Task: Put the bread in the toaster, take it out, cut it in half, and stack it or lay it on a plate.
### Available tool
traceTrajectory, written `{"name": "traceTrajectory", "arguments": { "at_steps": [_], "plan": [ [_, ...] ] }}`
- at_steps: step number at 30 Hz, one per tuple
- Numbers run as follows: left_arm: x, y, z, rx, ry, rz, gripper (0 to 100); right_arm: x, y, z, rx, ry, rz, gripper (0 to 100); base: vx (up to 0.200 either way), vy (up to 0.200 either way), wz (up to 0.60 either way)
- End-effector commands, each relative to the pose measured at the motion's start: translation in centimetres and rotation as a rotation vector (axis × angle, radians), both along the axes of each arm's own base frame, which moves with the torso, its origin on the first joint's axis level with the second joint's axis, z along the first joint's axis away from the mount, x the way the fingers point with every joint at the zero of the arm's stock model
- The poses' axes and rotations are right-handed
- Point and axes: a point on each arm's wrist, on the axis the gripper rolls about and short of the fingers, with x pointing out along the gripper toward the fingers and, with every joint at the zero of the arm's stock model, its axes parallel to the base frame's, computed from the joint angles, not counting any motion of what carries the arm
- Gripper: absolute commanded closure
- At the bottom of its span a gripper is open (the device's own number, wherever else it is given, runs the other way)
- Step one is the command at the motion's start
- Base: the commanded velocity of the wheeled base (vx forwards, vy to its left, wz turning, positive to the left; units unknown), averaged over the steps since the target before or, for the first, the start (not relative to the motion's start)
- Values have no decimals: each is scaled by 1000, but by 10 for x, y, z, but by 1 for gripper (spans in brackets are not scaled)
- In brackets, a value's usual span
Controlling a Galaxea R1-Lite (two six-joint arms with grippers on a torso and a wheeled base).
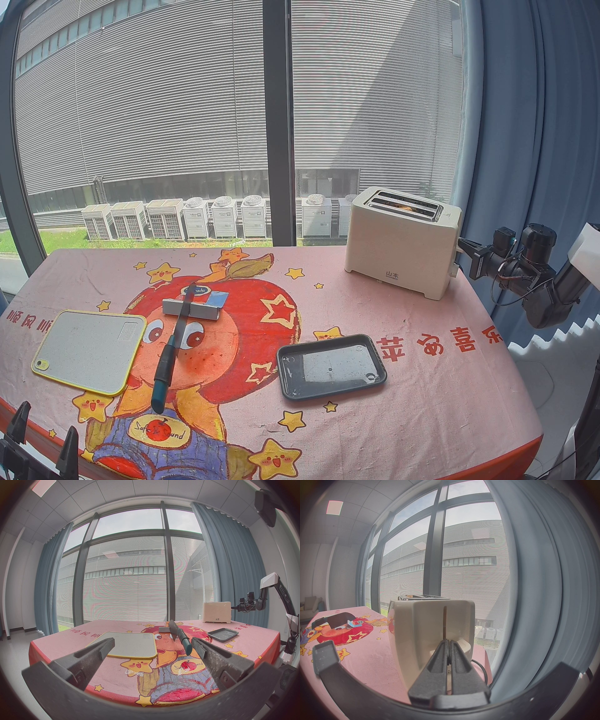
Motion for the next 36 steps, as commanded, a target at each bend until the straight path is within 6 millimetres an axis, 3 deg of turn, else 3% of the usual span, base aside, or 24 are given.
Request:
{"name": "traceTrajectory", "arguments": {
  "at_steps": [1, 36],
  "plan": [
    [0, 0, -5, 0, 2, 0, 0, -1, 1, -3, 0, 11, 3, 100, 0, 0, 0],
    [0, 0, -5, 0, 0, 0, 0, 0, -2, -15, -19, 37, -2, 100, 0, 0, 0]
  ]
}}
